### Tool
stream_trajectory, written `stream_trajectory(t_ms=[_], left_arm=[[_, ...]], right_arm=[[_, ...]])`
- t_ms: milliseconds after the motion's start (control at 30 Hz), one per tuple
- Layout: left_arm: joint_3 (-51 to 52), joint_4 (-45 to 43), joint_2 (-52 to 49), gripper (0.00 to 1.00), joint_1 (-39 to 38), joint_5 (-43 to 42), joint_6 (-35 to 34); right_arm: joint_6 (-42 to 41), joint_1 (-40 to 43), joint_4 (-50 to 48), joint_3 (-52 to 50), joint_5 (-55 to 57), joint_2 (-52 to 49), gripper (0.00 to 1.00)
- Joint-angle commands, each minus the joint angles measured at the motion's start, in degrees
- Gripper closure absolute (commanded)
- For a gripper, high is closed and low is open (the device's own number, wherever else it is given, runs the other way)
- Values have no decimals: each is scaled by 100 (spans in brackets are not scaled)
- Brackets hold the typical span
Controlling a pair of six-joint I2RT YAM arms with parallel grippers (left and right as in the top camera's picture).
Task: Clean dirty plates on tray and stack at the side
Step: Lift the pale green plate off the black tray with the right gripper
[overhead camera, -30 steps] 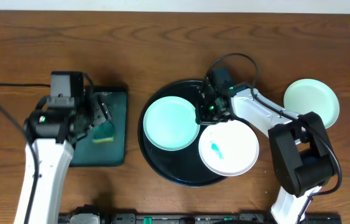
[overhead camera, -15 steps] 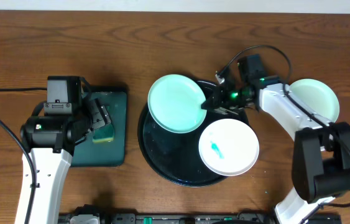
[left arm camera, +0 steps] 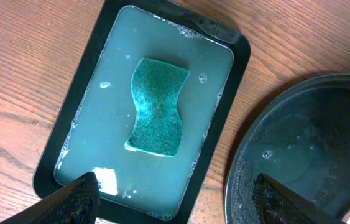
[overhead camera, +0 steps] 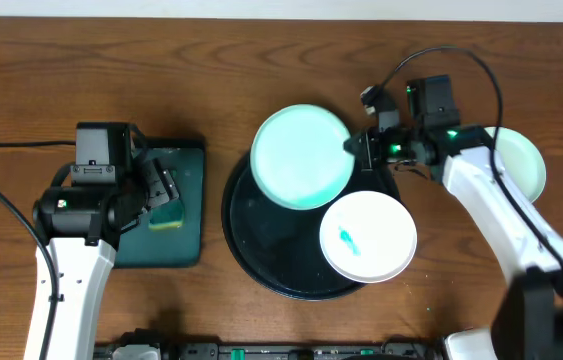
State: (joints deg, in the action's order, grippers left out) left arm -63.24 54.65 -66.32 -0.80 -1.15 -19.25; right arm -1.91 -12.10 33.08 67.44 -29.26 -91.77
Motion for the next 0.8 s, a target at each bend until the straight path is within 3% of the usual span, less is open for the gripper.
stream_trajectory(t_ms=[0, 500, 767], left_arm=[[-9, 13, -28, 21, 7, -26, 50], [-9, -94, -66, 20, 9, -271, 55], [-9, -94, -225, 20, 9, -271, 55]], right_arm=[[398, -319, 111, 24, 2133, 590, 99], [2079, -2350, -378, 24, 7320, 861, 99], [4487, -3646, -1788, 24, 9882, 861, 99]])
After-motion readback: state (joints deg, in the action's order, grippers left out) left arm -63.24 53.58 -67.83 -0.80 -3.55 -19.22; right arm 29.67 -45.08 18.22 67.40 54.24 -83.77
